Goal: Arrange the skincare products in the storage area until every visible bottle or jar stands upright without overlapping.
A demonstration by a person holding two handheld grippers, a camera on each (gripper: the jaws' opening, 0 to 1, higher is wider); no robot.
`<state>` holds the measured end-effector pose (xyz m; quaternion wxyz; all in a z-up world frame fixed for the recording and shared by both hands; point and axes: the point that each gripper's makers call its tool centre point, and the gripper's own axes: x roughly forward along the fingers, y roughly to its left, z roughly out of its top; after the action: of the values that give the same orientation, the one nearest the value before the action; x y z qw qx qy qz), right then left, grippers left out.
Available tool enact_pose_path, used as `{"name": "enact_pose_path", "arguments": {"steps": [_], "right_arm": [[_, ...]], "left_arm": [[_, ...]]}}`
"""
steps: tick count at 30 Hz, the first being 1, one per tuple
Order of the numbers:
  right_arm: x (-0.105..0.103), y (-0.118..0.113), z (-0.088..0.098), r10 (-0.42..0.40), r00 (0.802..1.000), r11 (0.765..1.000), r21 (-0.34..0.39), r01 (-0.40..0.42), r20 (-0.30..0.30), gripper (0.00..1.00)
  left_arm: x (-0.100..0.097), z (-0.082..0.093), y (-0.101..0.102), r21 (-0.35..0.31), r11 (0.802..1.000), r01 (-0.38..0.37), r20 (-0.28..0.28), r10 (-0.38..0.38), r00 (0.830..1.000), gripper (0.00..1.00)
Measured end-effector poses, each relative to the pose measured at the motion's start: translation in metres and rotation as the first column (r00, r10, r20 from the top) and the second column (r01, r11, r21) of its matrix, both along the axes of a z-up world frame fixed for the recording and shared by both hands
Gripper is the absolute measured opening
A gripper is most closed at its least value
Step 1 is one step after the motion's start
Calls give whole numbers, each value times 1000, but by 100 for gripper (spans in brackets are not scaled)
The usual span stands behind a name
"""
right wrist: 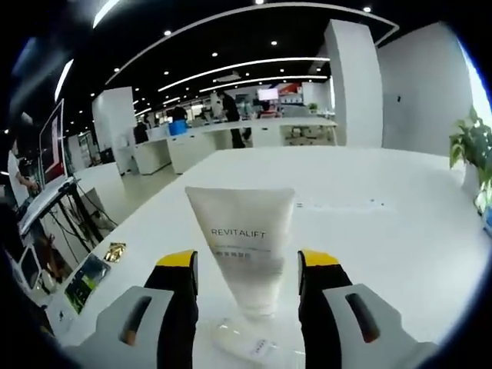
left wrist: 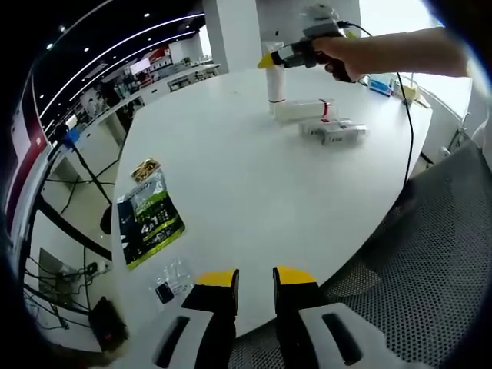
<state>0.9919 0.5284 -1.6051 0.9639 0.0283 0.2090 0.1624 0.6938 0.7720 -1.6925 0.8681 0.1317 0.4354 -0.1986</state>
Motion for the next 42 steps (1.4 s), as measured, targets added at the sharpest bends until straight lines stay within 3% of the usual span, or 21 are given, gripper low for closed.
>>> {"name": "enact_pose_path", "arguments": {"steps": [2, 3, 6, 8, 11, 15, 20, 24, 28, 30, 34, 35, 37, 39, 40, 41, 42], "right_arm": [[-9, -3, -1, 28, 1000, 999, 25, -28, -1, 56], [-18, -2, -2, 62, 998, 995, 84, -59, -25, 60], [-29, -9, 0, 118, 993, 985, 126, -116, -7, 58], [-35, -22, -3, 148, 989, 984, 106, -147, -7, 56], [-47, -38, -16, 226, 973, 974, 28, -224, -53, 50], [-64, -61, -36, 292, 945, 956, 18, -293, -147, 48], [-80, -75, -48, 368, 907, 925, -15, -379, -204, 49], [-84, -78, -58, 380, 891, 920, 5, -391, -247, 52], [-93, -82, -71, 431, 838, 880, -50, -473, -333, 45], [-93, -82, -71, 471, 819, 831, -148, -537, -328, 37], [-91, -85, -79, 483, 796, 792, -205, -575, -365, 42], [-92, -84, -82, 499, 778, 767, -225, -601, -381, 41], [-92, -83, -85, 510, 768, 741, -256, -621, -386, 38], [-91, -83, -88, 535, 747, 688, -309, -656, -394, 37], [-91, -84, -88, 536, 744, 683, -312, -660, -399, 36], [-89, -83, -89, 533, 743, 692, -296, -658, -405, 35], [-88, -83, -89, 541, 732, 681, -295, -670, -414, 33]], "left_arm": [[0, 0, 0, 1, 1000, 2, 0, -2, 1000, 18], [0, 0, 0, 0, 1000, 1, 0, -1, 1000, 18], [0, -1, 0, 2, 1000, 4, -1, -4, 1000, 18], [0, -1, 0, 3, 1000, 6, -3, -5, 1000, 18], [0, -1, -1, 3, 1000, 9, -2, -9, 1000, 18], [0, -1, -1, 5, 1000, 14, -1, -14, 1000, 18], [-1, -1, -3, 6, 1000, 24, -1, -24, 1000, 18], [-1, -1, -3, 10, 999, 31, -1, -31, 1000, 18], [-1, -2, -3, 15, 999, 37, -3, -37, 999, 18], [-3, -3, -4, 14, 999, 41, -10, -41, 999, 18], [-2, -2, -5, 17, 999, 47, -6, -47, 999, 18], [-2, -2, -5, 17, 999, 48, -6, -47, 999, 18], [-3, -1, -5, 19, 998, 53, -6, -53, 999, 18], [-5, -4, -6, 20, 998, 58, -24, -58, 998, 18], [-5, -5, -6, 22, 998, 62, -30, -61, 998, 18], [-5, -4, -7, 27, 997, 75, -22, -75, 997, 18], [-4, -3, -7, 26, 997, 75, -14, -75, 997, 18]]}}
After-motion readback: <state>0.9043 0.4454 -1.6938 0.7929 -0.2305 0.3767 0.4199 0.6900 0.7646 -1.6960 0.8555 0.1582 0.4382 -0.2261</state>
